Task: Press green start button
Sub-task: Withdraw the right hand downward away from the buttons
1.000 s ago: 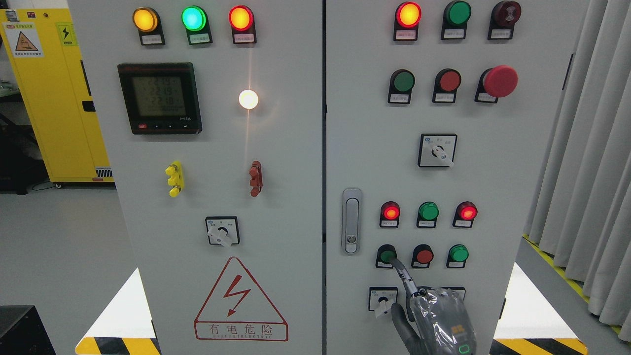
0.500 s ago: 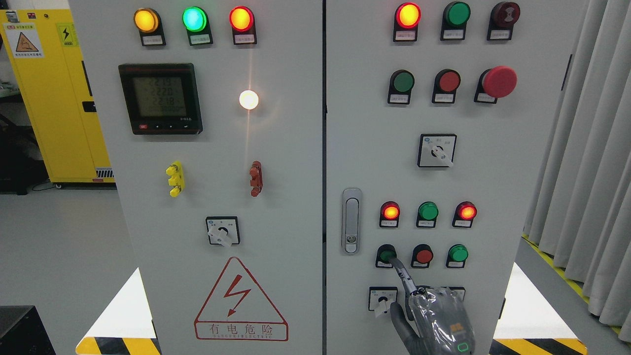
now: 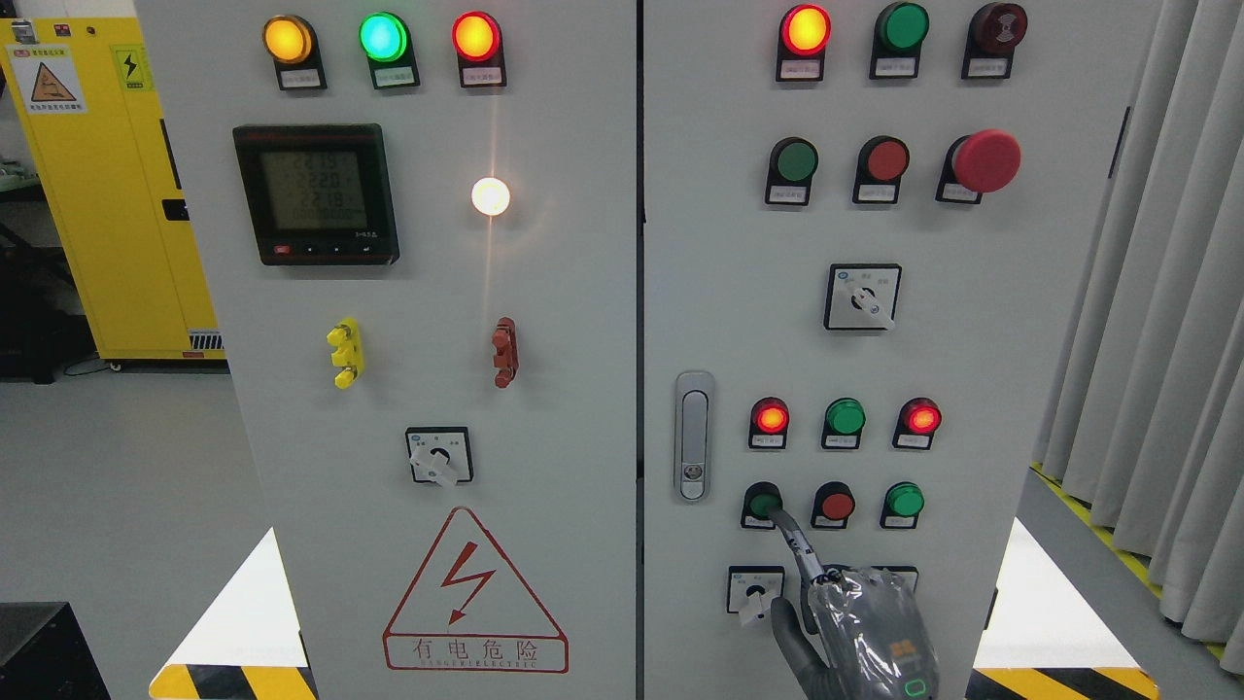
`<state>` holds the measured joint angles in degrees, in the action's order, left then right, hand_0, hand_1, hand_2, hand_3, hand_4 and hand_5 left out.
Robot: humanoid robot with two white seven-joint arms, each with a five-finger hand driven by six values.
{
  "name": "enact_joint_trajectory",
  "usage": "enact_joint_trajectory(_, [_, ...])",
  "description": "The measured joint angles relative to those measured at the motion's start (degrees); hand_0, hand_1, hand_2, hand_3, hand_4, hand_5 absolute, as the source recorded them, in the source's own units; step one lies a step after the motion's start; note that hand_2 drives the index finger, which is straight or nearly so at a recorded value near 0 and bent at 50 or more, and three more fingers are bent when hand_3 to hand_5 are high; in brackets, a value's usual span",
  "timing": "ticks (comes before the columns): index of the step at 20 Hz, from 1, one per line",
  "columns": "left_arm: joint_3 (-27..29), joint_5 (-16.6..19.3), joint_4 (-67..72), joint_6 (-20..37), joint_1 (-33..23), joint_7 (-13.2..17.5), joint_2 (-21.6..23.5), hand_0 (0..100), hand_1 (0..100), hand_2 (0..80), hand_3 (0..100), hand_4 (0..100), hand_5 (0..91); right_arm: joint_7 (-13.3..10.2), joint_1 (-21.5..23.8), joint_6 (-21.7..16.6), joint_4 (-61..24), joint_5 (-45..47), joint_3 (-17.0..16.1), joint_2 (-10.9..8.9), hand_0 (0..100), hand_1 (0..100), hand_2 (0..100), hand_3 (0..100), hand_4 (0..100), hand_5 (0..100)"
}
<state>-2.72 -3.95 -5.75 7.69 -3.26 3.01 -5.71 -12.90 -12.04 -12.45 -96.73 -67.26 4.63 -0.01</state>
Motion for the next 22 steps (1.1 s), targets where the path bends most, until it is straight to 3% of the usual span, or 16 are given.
enact_joint_trajectory(4, [0.00,0.00,0.00,0.00,0.01,0.00,0.00,12,56,0.0,0,0,0.0,-2.39,0.87,-2.70,-1.12,5.66,0.65,0.00,71,89,0,89,93,100])
enact_joint_trajectory(7, [0.00,0.00,-0.01,0.00,0.01,0.00,0.00,12,56,0.0,0,0,0.0,-2.79,2.46,-6.36,-1.74,11.95,1.57,0.01,70,86,0,86,92,100])
enact_joint_trajectory(10, [0.00,0.00,-0.01,0.00,0.01,0.00,0.00,12,56,0.0,0,0,0.0,-3.05,4.40,-8.00,-2.23,20.19,2.93,0.01,72,83,10,84,92,95])
enact_joint_trajectory(11, [0.00,0.00,-0.01,0.00,0.01,0.00,0.00,12,56,0.0,0,0,0.0,-2.83,5.05,-8.17,-2.43,23.07,3.42,0.01,73,81,13,84,91,90])
enact_joint_trajectory(13, [0.00,0.00,-0.01,0.00,0.01,0.00,0.00,12,56,0.0,0,0,0.0,-1.47,6.37,-8.24,-2.89,29.62,4.30,0.01,70,77,16,76,82,80])
enact_joint_trajectory(14, [0.00,0.00,-0.02,0.00,0.00,0.00,0.00,12,56,0.0,0,0,0.0,-0.51,7.06,-8.24,-3.13,32.84,4.75,0.01,68,74,16,62,69,68])
enact_joint_trajectory(15, [0.00,0.00,-0.02,0.00,0.00,0.00,0.00,12,56,0.0,0,0,0.0,0.77,8.02,-8.07,-3.33,35.77,5.19,0.01,66,72,13,48,53,49])
enact_joint_trajectory(17, [0.00,0.00,-0.01,0.00,0.00,0.00,0.00,12,56,0.0,0,0,0.0,2.96,9.82,-7.92,-3.87,41.79,5.89,0.01,63,67,5,33,37,29])
enact_joint_trajectory(20, [0.00,0.00,-0.01,0.00,0.00,0.00,0.00,12,56,0.0,0,0,0.0,5.41,12.46,-7.87,-4.71,49.35,6.94,0.01,58,61,0,18,23,18])
enact_joint_trajectory(22, [0.00,0.00,0.00,0.00,0.00,0.00,0.00,12,56,0.0,0,0,0.0,6.04,13.62,-7.86,-5.15,52.71,7.51,0.01,52,59,0,16,20,15])
